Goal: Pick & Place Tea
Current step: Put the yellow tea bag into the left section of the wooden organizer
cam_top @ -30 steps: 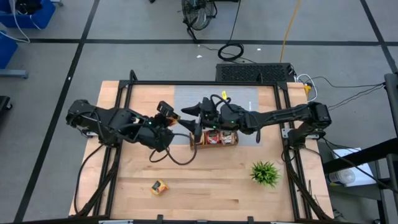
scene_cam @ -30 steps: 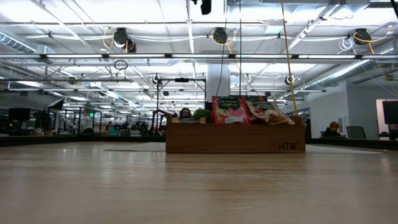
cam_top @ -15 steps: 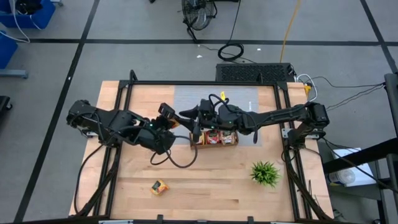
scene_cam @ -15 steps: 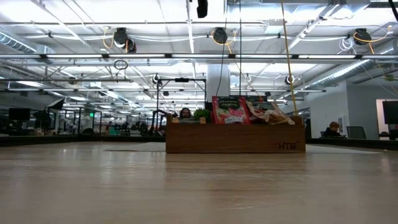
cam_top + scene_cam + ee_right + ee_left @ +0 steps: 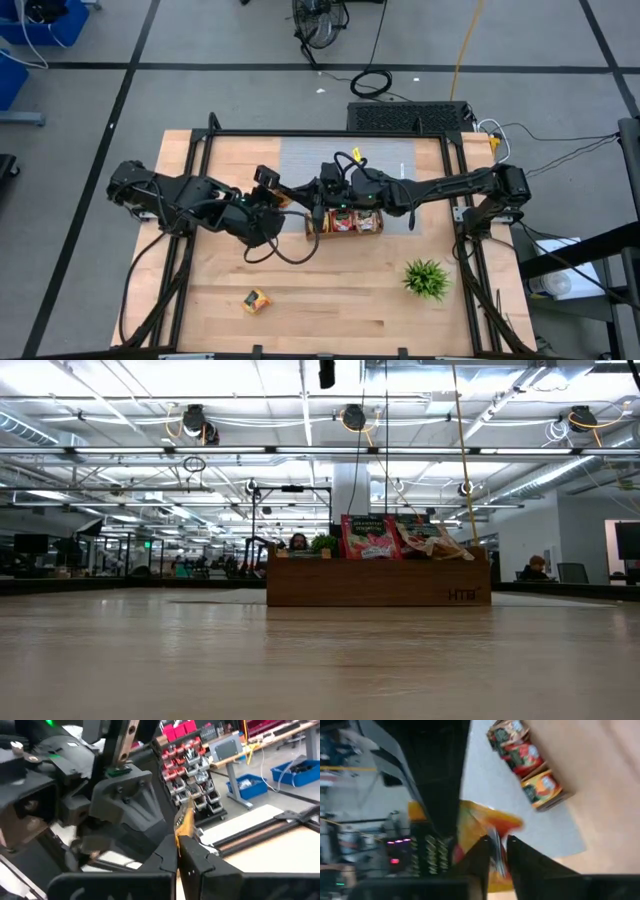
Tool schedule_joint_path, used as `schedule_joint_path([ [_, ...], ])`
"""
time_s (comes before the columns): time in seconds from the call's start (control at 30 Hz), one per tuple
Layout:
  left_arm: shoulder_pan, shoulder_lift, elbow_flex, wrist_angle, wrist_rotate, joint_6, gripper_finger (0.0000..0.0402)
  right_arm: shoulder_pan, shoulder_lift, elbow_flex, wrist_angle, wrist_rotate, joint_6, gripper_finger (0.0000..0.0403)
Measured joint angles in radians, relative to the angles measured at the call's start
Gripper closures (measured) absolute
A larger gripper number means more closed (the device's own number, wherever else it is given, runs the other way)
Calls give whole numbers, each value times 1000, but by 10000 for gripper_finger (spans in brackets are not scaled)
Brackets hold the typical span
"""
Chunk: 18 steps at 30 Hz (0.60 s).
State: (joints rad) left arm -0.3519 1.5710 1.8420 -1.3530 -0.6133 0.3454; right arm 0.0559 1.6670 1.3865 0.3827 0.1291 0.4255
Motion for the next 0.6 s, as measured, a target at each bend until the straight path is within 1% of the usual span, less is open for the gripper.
schedule_joint_path([
  [0.1,-6,-11,0,-1,45,-88,298,-2,-35,0,-67,6,-17,403],
  [0.17,-9,-22,0,2,95,-143,276,-4,-66,0,-132,29,-27,403],
  [0.3,-9,-33,0,32,196,-228,238,-9,-120,0,-253,31,-56,403],
  [0.47,3,-36,0,81,256,-350,199,-2,-160,0,-448,9,-86,403],
  [0.6,45,-35,0,109,358,-492,179,37,-157,0,-530,-40,-107,403],
])
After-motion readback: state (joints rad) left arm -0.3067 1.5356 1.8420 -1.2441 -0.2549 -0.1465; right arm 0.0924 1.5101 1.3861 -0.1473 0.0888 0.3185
